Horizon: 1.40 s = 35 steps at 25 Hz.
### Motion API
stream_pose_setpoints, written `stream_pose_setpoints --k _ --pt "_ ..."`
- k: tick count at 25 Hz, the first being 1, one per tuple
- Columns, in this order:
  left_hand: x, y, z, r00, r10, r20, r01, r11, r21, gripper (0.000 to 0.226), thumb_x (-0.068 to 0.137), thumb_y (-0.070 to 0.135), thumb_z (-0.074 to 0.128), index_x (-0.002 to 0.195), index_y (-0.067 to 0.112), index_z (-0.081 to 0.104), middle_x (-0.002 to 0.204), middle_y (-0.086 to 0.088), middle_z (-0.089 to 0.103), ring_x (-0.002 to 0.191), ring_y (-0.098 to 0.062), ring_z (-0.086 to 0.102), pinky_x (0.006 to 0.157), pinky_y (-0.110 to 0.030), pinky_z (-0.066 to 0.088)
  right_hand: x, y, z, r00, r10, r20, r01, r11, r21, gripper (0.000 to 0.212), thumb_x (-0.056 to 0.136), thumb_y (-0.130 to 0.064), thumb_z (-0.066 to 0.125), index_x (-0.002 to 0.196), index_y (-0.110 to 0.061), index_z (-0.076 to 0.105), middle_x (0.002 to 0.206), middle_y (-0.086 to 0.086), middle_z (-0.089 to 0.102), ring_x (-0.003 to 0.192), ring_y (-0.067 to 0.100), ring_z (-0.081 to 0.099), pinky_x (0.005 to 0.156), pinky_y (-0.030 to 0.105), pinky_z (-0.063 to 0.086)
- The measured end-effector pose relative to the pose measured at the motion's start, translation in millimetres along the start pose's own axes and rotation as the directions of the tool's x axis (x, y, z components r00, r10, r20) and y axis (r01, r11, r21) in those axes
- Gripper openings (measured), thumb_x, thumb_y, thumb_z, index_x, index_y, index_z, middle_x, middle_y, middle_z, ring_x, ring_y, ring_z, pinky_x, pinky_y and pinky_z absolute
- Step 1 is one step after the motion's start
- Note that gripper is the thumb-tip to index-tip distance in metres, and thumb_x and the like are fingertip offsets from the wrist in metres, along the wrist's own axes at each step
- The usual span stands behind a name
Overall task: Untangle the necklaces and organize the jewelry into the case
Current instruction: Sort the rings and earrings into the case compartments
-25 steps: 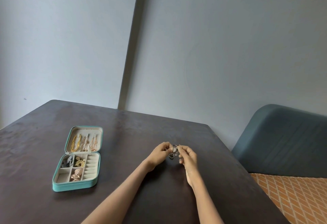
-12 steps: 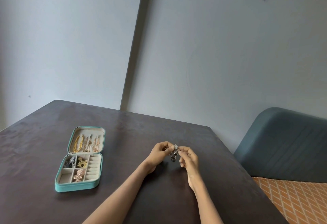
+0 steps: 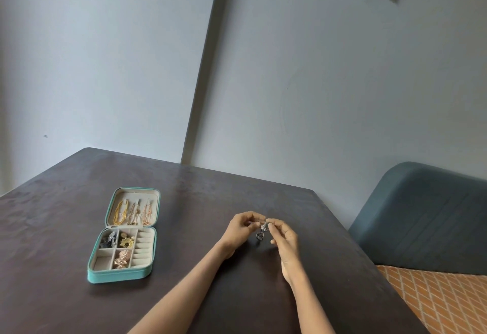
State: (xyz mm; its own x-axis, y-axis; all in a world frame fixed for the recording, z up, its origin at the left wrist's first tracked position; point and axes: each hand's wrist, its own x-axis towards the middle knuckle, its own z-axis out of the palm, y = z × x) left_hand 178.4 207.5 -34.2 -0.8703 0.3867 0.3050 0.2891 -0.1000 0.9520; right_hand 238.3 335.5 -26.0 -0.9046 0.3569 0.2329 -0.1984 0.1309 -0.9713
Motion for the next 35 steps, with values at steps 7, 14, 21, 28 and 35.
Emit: stream_pose_setpoints --k 7,14,21,28,35 --pt "-2.1 2.3 2.9 0.995 -0.036 0.088 0.038 0.999 -0.025 0.012 0.083 -0.001 0.066 0.086 0.008 0.072 0.072 0.003 0.068 0.064 -0.007 0.058 0.069 -0.019 0.050 1.7 -4.7 -3.7 0.995 0.095 0.011 -0.095 0.975 0.199 0.019 0.090 0.000 0.053 0.085 -0.011 0.067 0.084 -0.002 0.067 0.072 0.005 0.053 0.059 0.019 0.036" --pt "-3.7 5.3 2.2 0.999 -0.035 0.016 0.035 0.999 0.023 0.006 0.083 0.014 0.070 0.077 0.015 0.069 0.078 -0.005 0.068 0.069 -0.012 0.059 0.070 -0.020 0.048 1.3 -7.3 -4.8 0.991 0.128 0.027 -0.131 0.959 0.251 0.024 0.092 0.001 0.045 0.080 -0.012 0.061 0.078 -0.005 0.059 0.064 0.003 0.047 0.060 0.020 0.034" --pt "-3.0 4.6 3.8 0.996 -0.049 -0.076 0.050 0.999 0.014 0.017 0.083 0.010 0.064 0.070 0.021 0.065 0.074 0.002 0.067 0.066 -0.004 0.057 0.070 -0.017 0.046 0.9 -8.8 -3.7 0.987 0.162 0.001 -0.156 0.943 0.294 0.027 0.093 0.000 0.040 0.078 -0.014 0.055 0.071 -0.005 0.054 0.063 0.004 0.048 0.056 0.017 0.037" --pt "-3.0 3.1 3.9 0.999 -0.040 -0.009 0.041 0.999 0.033 0.016 0.082 0.009 0.062 0.070 0.020 0.066 0.067 -0.002 0.069 0.063 -0.007 0.059 0.068 -0.016 0.045 1.4 -9.4 -3.0 0.987 0.159 -0.006 -0.151 0.949 0.275 0.025 0.094 0.002 0.042 0.079 -0.012 0.056 0.070 0.000 0.060 0.061 0.008 0.050 0.056 0.021 0.035" --pt "-4.0 6.0 6.8 0.996 -0.065 0.053 0.058 0.991 0.119 0.020 0.086 0.011 0.059 0.067 0.016 0.061 0.066 -0.004 0.062 0.055 -0.007 0.052 0.063 -0.019 0.044 -1.0 -8.2 -2.9 0.995 0.096 -0.007 -0.090 0.960 0.265 0.019 0.094 -0.002 0.049 0.084 -0.014 0.059 0.071 -0.009 0.068 0.068 0.005 0.052 0.059 0.018 0.040"
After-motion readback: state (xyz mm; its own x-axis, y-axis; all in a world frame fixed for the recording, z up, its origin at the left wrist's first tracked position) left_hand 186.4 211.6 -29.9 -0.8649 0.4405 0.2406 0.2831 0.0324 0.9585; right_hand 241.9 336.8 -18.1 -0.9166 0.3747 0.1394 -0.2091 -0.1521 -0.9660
